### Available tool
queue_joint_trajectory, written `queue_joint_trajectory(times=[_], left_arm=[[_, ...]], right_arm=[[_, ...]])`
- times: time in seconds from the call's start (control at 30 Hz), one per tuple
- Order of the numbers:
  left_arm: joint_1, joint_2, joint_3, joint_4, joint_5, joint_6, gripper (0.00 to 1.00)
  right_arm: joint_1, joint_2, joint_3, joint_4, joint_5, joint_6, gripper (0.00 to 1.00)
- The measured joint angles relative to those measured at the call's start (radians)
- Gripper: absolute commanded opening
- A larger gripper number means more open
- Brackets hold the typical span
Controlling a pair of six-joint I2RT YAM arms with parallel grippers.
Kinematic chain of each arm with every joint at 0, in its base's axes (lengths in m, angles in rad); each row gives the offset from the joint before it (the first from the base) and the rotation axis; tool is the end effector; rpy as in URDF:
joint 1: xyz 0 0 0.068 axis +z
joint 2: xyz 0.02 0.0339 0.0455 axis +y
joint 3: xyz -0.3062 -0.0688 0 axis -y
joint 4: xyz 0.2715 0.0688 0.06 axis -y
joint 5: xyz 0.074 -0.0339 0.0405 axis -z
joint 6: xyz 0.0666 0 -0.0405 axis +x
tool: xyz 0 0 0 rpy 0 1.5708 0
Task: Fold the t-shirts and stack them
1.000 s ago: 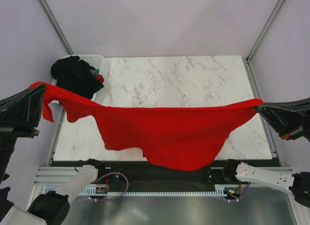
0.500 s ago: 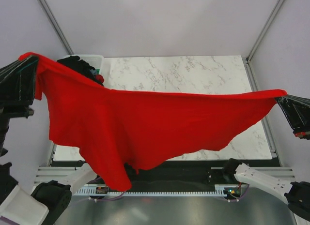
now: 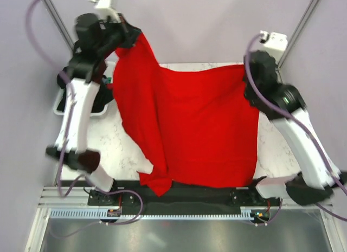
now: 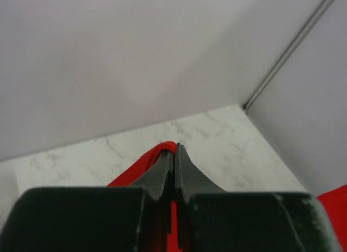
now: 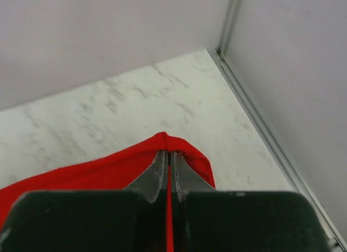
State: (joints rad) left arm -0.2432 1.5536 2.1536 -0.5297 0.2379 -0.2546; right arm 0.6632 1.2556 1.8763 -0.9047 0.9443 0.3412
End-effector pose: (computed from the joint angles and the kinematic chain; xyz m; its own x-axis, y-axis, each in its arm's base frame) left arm 0.3294 -0.0979 0.6322 -0.0504 -0.2397 -0.9695 0.4645 0.8538 -0.2352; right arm 0.2062 0.0927 0.5797 -0.1238 0.1522 -0.9806 0.3112 0.9443 0.1073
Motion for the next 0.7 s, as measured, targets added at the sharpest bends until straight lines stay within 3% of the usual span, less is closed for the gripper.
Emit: queue_joint_trajectory(times=[0.03,0.1,0.13,0.17,0.2,0.23,0.27,0.4,0.53,0.7], left_arm=[[0.011,0.083,-0.001,-0.005,0.01,-0.003,0.07],[0.039,0.262,0.041,-0.035,0.032,-0.01,0.25],[0.054,0.38,0.104,-0.072,0.043,-0.019,0.33],[0.069,0.502,0.171,-0.109,0.061,-0.028,0.49],[0.081,0.616,0.248,-0.154,0.078,-0.034,0.58],[0.089,0.721,0.313,-0.201,0.088,-0.045,0.72],[0.096,0.789,0.328,-0.238,0.087,-0.05,1.0],[0.104,0.818,0.148,-0.36,0.035,-0.058,1.0],[0.083,0.633,-0.108,-0.365,-0.043,-0.058,1.0],[0.014,0.27,-0.393,-0.271,-0.108,-0.063,0.99]], right_arm=[[-0.091,0.063,-0.037,0.03,-0.035,-0.004,0.0],[-0.268,0.199,-0.092,0.078,-0.136,-0.008,0.0],[-0.347,0.285,-0.095,0.092,-0.193,-0.008,0.29],[-0.413,0.376,-0.082,0.097,-0.241,-0.003,0.62],[-0.469,0.479,-0.043,0.092,-0.287,-0.001,0.86],[-0.511,0.581,0.011,0.074,-0.329,-0.008,0.98],[-0.544,0.671,0.059,0.064,-0.361,-0.012,0.98],[-0.572,0.761,0.024,0.038,-0.45,-0.023,0.98],[-0.544,0.568,-0.193,0.078,-0.55,-0.017,0.98],[-0.531,0.27,-0.444,0.176,-0.708,0.019,0.98]])
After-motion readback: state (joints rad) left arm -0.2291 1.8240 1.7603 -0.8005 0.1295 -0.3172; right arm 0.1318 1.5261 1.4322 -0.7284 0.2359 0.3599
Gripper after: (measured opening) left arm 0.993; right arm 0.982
